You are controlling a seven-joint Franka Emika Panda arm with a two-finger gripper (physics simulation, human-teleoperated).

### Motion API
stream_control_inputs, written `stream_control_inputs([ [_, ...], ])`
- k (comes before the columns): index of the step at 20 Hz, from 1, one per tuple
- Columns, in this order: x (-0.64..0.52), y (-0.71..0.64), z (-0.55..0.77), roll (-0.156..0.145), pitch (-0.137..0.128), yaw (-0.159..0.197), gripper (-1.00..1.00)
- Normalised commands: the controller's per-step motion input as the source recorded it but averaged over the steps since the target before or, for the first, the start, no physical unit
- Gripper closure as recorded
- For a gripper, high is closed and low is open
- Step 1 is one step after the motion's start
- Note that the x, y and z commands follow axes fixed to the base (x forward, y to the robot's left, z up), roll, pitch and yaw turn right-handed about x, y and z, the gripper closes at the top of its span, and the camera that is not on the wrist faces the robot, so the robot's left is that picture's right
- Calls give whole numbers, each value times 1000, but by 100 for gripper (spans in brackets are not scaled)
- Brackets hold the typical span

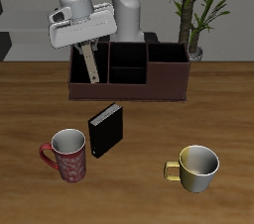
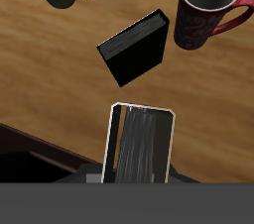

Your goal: Place the yellow book into the back desk caddy's front compartment

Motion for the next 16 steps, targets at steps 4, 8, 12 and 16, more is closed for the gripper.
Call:
stream_control_inputs([
  [4,-153,268,458,46,-14,152,100],
  [8,-134,266,179,41,37,151,100],
  [12,-119,214,72,19,43,136,100],
  [16,-107,124,79,21,32,132,100],
])
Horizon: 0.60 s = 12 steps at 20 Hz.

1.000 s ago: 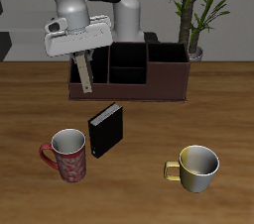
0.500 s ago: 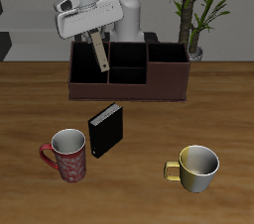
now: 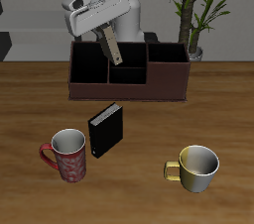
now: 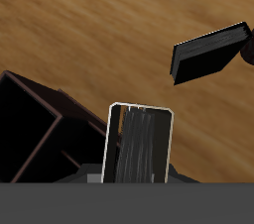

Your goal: Place the yellow book into the back desk caddy's front compartment

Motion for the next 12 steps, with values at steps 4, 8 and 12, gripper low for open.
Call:
stream_control_inputs([
  [4,-80,47,62,-1,35,95,100],
  [8,-105,39,46,-21,50,161,100],
  [12,-56,17,-11,-25,40,163,100],
])
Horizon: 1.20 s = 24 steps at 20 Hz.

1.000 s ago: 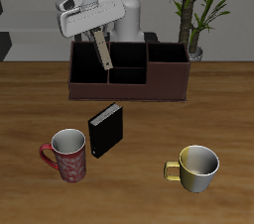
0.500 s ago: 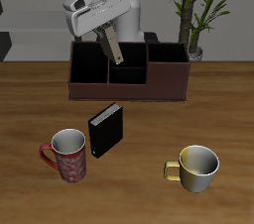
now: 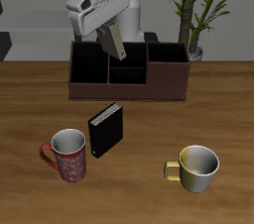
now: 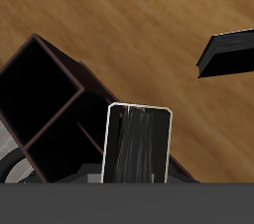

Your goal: Place the yellow book into the back desk caddy's front compartment

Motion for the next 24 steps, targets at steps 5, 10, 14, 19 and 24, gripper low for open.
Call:
stream_control_inputs([
  [5,52,-38,-1,-40,16,209,100],
  [10,75,-132,143,-33,-34,223,100],
  [14,78,-165,104,-42,-44,178,100],
  [19,100,-88,46,-38,-19,112,100],
  [24,140,144,-105,-54,32,48,100],
])
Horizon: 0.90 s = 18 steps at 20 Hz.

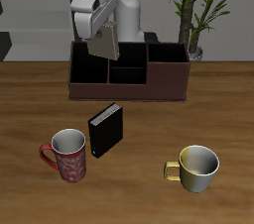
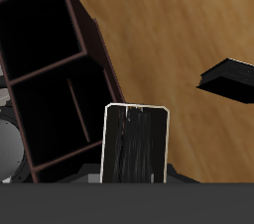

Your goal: Place the yellow book into the back desk caddy's front compartment

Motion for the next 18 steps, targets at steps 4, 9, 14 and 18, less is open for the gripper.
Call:
stream_control_inputs([
  [4,196,119,27,-44,0,14,100],
  [9,159,194,-32,0,5,-70,100],
  [14,60,68,-52,11,9,1,100],
  [18,17,496,-193,59,21,36,100],
])
